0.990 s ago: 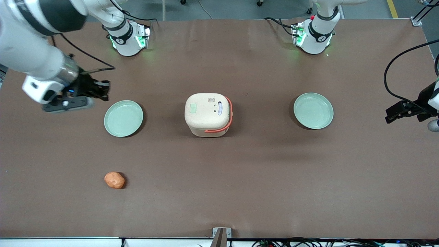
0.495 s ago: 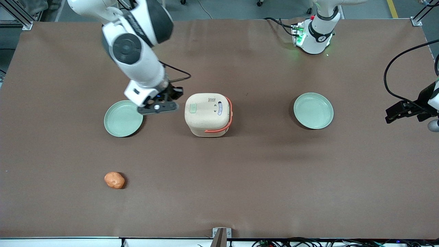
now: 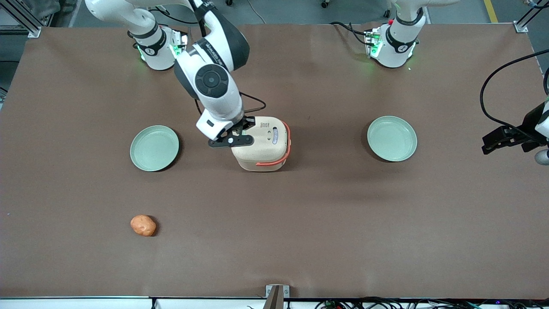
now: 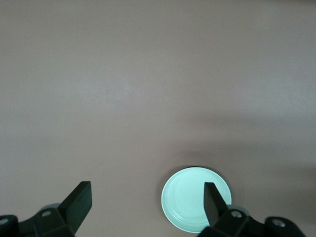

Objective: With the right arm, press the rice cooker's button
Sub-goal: 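Move the right gripper over the white rice cooker's lid button, then press down on the rice cooker's lid button with the closed right gripper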

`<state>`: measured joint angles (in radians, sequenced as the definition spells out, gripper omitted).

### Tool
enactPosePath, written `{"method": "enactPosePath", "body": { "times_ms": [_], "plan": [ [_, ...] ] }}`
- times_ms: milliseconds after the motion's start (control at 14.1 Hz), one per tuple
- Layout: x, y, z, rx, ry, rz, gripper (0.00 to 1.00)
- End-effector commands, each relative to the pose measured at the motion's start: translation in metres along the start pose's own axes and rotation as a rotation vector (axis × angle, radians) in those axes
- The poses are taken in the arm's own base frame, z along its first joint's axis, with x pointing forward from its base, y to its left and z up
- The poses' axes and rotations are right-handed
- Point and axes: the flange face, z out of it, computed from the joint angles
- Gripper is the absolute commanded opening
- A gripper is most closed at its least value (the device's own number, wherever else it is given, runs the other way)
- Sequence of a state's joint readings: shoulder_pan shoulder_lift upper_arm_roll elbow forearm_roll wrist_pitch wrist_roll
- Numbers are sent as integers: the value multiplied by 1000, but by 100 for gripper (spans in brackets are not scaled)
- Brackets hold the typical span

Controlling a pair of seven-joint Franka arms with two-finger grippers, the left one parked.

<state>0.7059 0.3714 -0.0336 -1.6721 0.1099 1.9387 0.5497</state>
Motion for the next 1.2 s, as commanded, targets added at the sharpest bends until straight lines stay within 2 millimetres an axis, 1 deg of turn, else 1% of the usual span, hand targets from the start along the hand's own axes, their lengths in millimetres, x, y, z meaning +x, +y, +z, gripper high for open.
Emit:
{"method": "enactPosePath", "body": {
  "times_ms": [0, 141, 212, 354, 707, 848, 919, 990, 1061, 1131],
  "plan": [
    [3, -3, 9, 4, -2, 21, 0],
    [5, -4, 15, -3, 0, 19, 0],
    [8, 0, 15, -6, 0, 24, 0],
    [9, 2, 16, -7, 1, 26, 0],
    [12, -4, 40, -19, -6, 20, 0],
    [16, 0, 34, -17, -7, 27, 0],
    [17, 1, 28, -10, 0, 31, 0],
    [16, 3, 16, -5, 4, 32, 0],
    [12, 5, -2, -7, -4, 33, 0],
    [10, 12, -20, -12, -14, 41, 1]
  ]
}}
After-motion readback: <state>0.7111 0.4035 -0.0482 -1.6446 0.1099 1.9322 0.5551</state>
